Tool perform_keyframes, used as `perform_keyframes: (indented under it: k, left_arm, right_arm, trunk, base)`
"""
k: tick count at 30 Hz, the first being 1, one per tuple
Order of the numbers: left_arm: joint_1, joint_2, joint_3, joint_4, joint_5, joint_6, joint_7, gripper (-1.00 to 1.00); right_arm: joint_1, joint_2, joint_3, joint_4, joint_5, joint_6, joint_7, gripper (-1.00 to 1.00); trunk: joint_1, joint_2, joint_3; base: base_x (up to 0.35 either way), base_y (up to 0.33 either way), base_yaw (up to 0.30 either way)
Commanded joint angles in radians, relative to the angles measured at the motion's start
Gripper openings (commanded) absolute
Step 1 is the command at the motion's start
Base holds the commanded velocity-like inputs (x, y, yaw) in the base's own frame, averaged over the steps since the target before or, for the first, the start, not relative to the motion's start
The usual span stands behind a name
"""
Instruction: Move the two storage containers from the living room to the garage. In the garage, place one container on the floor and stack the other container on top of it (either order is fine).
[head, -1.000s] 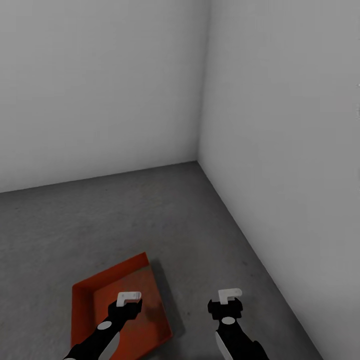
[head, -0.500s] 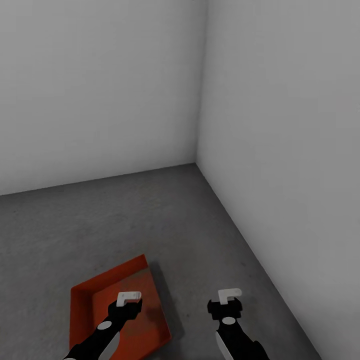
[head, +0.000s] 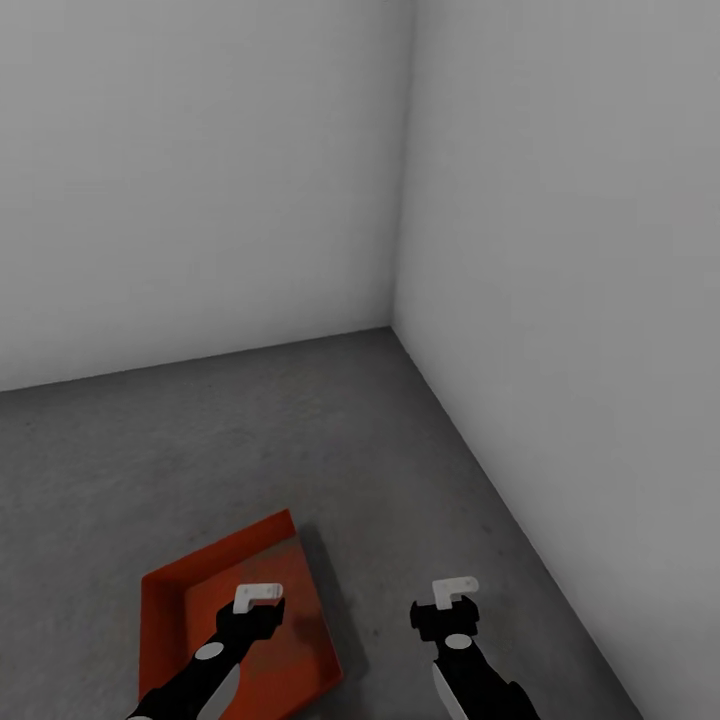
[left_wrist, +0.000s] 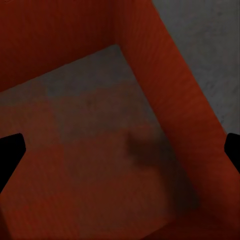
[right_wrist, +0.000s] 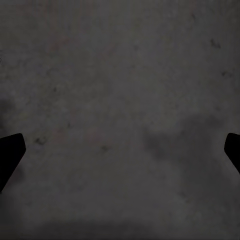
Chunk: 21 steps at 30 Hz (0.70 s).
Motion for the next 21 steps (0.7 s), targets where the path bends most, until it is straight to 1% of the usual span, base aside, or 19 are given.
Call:
perform_keyframes:
  k: [1,9,21]
  left_arm:
    - [-0.001,0.000,-0.009,0.000,0.008,-0.004,0.007,1.00]
    - [0.002,-0.003,-0.009,0.000,0.008,-0.004,0.008,1.00]
    - [0.003,-0.003,-0.008,0.000,0.008,-0.004,0.014,1.00]
  right_arm:
    - [0.000,0.000,0.004,-0.002,0.005,0.010,-0.007,1.00]
    - [0.000,0.001,0.005,-0.002,0.002,0.010,-0.006,1.00]
    - [0.000,0.002,0.005,-0.002,0.001,0.011,-0.006,1.00]
  trunk:
    - [0.000,0.000,0.000]
    - [0.000,0.000,0.012]
    - [0.000,0.000,0.031]
  base:
    - [0.000,0.000,0.000]
    - [0.000,0.000,-0.041]
    - [0.000,0.000,-0.089]
